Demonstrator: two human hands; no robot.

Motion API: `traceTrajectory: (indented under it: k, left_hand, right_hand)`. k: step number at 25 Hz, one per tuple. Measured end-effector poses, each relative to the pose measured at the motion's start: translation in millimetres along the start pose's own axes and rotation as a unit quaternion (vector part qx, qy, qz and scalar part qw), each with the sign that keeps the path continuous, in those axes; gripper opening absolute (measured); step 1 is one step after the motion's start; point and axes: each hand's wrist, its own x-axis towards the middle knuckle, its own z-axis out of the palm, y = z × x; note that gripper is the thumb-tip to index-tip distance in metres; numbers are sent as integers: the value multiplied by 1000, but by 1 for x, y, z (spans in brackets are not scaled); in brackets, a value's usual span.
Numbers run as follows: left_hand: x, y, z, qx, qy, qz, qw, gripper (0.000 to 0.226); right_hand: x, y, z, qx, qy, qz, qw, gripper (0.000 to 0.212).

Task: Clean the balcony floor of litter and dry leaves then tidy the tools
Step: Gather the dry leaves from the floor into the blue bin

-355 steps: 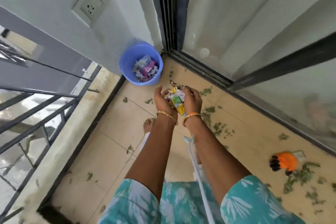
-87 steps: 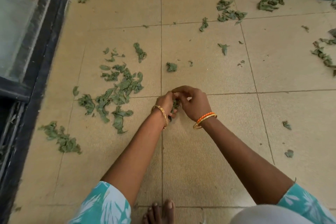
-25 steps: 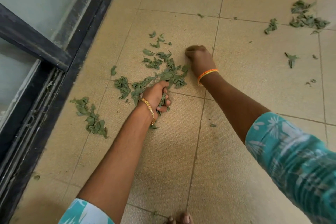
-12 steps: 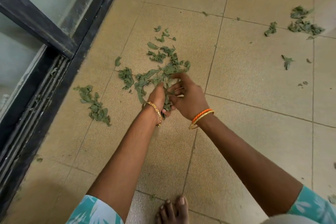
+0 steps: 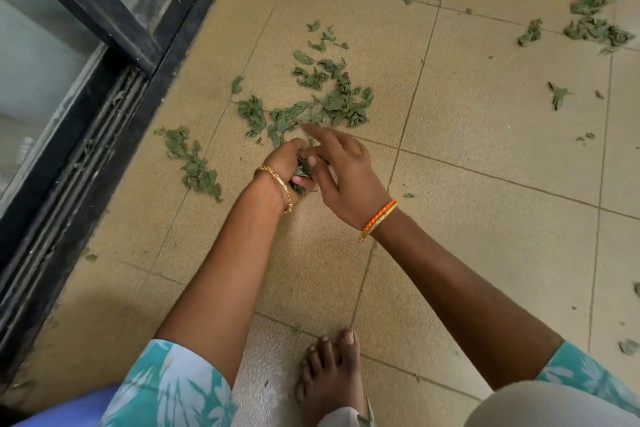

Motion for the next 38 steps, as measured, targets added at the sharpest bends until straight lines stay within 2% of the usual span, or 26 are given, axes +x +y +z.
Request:
traceTrajectory:
  k: [2,4,5,6,7,8,11,14,16,18,20,23,25,27,30,32,35,38]
  left_hand:
    - [-2,-5,-5,29,8,2,1000,34]
    - [-4,-10,-12,48,21,2,999,39]
    - [-4,-11,-16,44,31,2,999,40]
    - [-4,-14,-21,34,45,2,998,40]
    - [-4,-16,-25,23,60,4,998,39]
    - [-3,-19,-29,15,72,9,997,37]
    - [0,-25,-35,6,108,28,994,36]
    - [2,-26,-39,-12,120,42,992,36]
    - [2,-25,-43,-13,119,41,992,37]
    - [3,-25,-48,-7,119,37,992,37]
    - [3,-26,-52,1,122,33,992,36]
    - [2,-29,-57,2,117,24,993,34]
    - [0,-30,-57,18,106,14,994,33]
    - [-1,-29,-57,51,96,9,994,32]
    - [-1,-32,-57,119,93,25,988,35]
    - [0,-39,-56,145,74,23,986,45]
    - [-1,-48,-54,85,5,-3,996,56]
    - [-7,-46,-54,5,-74,-16,997,56]
  right_hand:
    - [-15,9,-1,18,87,42,995,37]
    - [-37,22,-1,-49,176,161,970,43]
    - [-48,28,-1,-101,158,243,952,53]
    - [-60,31,2,-142,107,324,929,65]
    - [-71,31,7,-168,56,376,909,75]
    - [-77,30,13,-182,27,390,902,80]
    - [-66,18,35,-162,15,311,936,80]
    - [-32,12,53,-118,-46,198,972,81]
    - [-12,17,60,-132,-92,130,978,80]
    - [-3,24,64,-159,-119,72,977,63]
    - [-5,29,65,-178,-78,-2,981,46]
    - [-16,33,62,-191,-7,-77,979,37]
    - [-14,34,57,-190,-8,-82,978,34]
    - [-7,33,52,-152,-1,-52,987,34]
    - [-3,15,34,2,-2,52,999,29]
    - [-5,0,22,55,-50,101,992,25]
    - [-10,-12,20,34,-124,88,988,23]
    - [-6,-12,24,45,-95,98,990,22]
